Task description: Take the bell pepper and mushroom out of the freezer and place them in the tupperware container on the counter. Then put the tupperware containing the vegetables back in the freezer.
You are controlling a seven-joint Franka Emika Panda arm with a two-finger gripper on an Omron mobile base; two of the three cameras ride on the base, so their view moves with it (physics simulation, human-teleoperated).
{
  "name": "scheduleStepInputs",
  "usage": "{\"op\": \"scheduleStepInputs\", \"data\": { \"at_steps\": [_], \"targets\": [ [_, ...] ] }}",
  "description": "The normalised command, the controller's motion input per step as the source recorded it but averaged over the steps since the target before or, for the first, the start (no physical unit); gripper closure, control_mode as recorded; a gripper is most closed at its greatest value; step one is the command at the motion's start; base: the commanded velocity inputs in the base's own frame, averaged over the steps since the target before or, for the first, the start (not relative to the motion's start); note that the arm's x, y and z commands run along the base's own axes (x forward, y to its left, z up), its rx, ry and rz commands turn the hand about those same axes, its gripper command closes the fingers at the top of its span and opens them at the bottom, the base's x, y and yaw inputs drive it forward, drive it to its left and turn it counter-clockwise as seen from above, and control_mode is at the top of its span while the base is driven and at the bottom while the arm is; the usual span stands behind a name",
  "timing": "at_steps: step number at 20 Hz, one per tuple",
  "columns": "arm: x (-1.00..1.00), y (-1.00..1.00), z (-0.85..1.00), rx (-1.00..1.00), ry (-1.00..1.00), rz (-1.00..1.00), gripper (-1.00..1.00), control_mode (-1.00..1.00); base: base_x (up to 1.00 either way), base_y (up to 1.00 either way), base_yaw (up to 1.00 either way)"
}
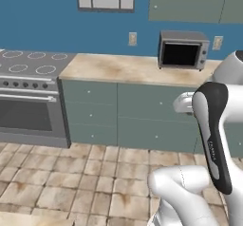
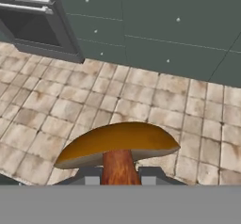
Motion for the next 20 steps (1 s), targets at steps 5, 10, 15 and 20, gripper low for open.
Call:
{"op": "scheduleStepInputs", "data": {
  "at_steps": [5, 10, 15, 20],
  "targets": [
    [0.00, 0.00, 0.00, 0.00, 0.00, 0.00, 1.00, 1.00, 1.00, 0.05, 0.00],
    [0.00, 0.00, 0.00, 0.00, 0.00, 0.00, 1.00, 1.00, 1.00, 0.24, 0.01],
    [0.00, 0.00, 0.00, 0.00, 0.00, 0.00, 1.00, 1.00, 1.00, 0.42, 0.28],
    [0.00, 0.00, 0.00, 0.00, 0.00, 0.00, 1.00, 1.00, 0.86, 0.23, 0.70]
  ]
}}
